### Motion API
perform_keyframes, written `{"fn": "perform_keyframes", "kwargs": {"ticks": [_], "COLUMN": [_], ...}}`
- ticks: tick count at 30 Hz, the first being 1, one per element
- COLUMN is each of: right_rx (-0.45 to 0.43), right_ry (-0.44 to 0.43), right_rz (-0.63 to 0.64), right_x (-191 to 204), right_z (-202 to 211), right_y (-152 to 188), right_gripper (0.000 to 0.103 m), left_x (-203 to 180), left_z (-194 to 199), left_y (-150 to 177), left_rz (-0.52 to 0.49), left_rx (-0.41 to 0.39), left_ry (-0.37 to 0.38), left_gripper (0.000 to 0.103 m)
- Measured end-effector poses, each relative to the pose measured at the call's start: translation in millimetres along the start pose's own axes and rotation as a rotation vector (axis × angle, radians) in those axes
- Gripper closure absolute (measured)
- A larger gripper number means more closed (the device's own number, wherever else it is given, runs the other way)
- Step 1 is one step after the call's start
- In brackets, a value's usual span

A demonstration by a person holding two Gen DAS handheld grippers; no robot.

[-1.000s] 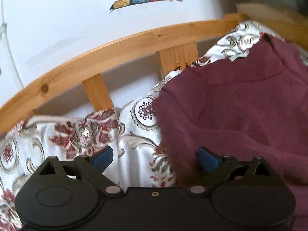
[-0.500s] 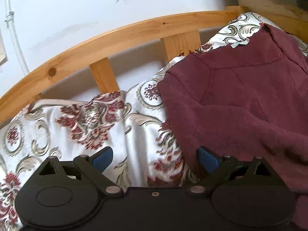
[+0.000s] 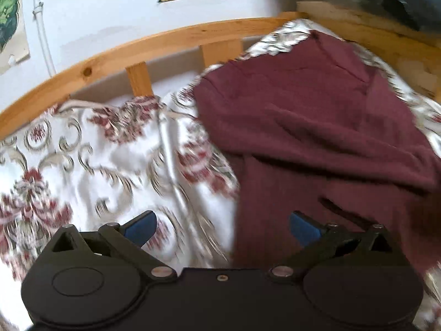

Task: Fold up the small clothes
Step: 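Move both grippers over to the hem of the maroon shirt, then close the right gripper on the shirt hem while the left gripper grasps the hem too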

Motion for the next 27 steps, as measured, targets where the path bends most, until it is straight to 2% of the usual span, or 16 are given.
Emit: {"fn": "perform_keyframes", "kwargs": {"ticks": [6, 11, 14, 17, 20, 24, 27], "right_rx": [0.036, 0.084, 0.122, 0.184, 0.158, 0.119, 0.085], "right_ry": [-0.018, -0.007, 0.01, 0.083, 0.105, 0.128, 0.114], "right_rz": [0.13, 0.27, 0.336, 0.432, 0.467, 0.481, 0.479], "right_x": [27.8, 50.4, 59.8, 66.2, 72.9, 76.5, 77.0], "right_z": [31.6, 39.8, 31.7, 11.6, 7.7, 0.9, -2.4], "right_y": [26.3, 41.0, 53.6, 69.4, 72.2, 72.6, 68.3], "right_gripper": [0.0, 0.0, 0.0, 0.0, 0.0, 0.0, 0.0], "left_x": [-30.1, -46.9, -53.1, -60.3, -67.3, -81.6, -89.2], "left_z": [38.8, 45.6, 40.1, 24.5, 12.3, 12.0, 10.3], "left_y": [35.6, 67.6, 74.4, 73.9, 71.8, 69.8, 71.5], "left_rz": [-0.141, -0.232, -0.304, -0.344, -0.351, -0.398, -0.454], "left_rx": [-0.032, 0.002, -0.022, -0.033, -0.021, -0.066, -0.102], "left_ry": [0.048, 0.072, 0.033, 0.009, 0.002, 0.002, -0.055], "left_gripper": [0.001, 0.001, 0.001, 0.001, 0.001, 0.001, 0.001]}}
Point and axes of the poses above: each gripper's, at about its wrist camera, not at the fingertips, and z roughly against the way its jaws point, x to its left, y to its underside, the point moved 7 cm from there along -z, roughly the way its jaws point, and after that the axes turned 2 degrees about -z, right-handed, at the moved point
